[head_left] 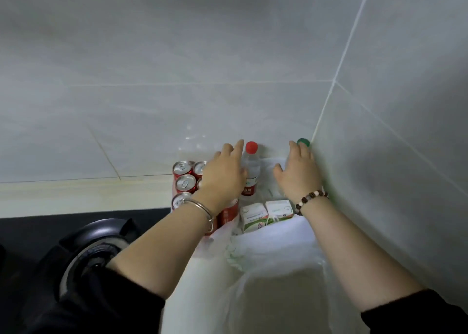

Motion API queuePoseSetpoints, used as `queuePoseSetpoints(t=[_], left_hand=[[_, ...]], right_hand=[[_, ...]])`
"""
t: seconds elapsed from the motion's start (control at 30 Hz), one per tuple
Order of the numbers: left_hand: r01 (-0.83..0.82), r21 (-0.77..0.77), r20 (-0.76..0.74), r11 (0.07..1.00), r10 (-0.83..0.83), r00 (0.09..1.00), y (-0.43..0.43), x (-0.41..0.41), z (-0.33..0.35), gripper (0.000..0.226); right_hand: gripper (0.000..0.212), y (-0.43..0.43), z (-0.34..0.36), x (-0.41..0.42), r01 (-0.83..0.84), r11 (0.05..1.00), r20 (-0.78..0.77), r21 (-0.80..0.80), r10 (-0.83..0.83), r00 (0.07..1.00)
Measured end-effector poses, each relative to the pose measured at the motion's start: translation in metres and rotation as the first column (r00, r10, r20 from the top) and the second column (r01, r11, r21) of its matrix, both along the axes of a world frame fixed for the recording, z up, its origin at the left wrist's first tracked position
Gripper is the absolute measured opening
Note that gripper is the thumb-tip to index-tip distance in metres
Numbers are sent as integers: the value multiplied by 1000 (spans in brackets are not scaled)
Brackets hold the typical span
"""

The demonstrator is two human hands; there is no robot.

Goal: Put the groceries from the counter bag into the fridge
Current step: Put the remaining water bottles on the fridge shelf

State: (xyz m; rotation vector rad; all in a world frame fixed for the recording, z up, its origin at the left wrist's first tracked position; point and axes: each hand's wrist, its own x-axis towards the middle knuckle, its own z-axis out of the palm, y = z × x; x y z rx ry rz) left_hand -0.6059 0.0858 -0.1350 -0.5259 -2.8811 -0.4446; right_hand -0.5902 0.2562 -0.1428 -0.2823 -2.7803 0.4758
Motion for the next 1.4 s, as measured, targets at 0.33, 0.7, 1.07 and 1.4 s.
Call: queuePoseSetpoints(t=[0.33, 0.7, 1.07, 1.4], left_hand=[[-36, -16, 194, 999, 38, 980, 49, -91, -12, 50], [1, 138, 104, 990, -15, 994, 53, -86, -25, 23], [-94, 440, -137, 893, 170, 976, 12, -6, 48, 27], [-293, 557, -186, 777, 460, 868, -115, 157, 109, 22]], right_hand=[[51, 47, -20, -79, 136, 990, 140, -31, -130, 982], [28, 45, -22, -82, 93, 990, 43, 106, -98, 994], [24, 2, 44, -24, 53, 999, -245, 13, -48, 968], [21, -123, 106, 98, -285, 958, -455, 29, 267, 849]])
